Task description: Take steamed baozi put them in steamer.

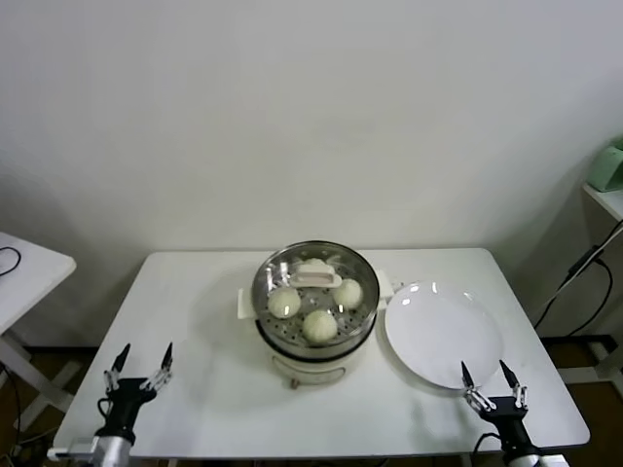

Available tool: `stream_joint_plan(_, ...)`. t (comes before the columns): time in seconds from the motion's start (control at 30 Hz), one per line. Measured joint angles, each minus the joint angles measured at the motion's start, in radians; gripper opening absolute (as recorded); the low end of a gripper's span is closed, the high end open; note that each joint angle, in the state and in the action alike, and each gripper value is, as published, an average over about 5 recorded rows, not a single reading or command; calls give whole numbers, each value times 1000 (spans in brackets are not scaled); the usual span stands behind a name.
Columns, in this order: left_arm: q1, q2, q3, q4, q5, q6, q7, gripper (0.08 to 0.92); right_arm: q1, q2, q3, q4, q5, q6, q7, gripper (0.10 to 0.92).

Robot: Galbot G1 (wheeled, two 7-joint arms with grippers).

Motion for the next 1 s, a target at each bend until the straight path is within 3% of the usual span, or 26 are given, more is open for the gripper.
stream_joint_plan(1.0,44,-26,-21,52,26,-66,13,823,11,-7,-16,-13,5,-6,-15,823)
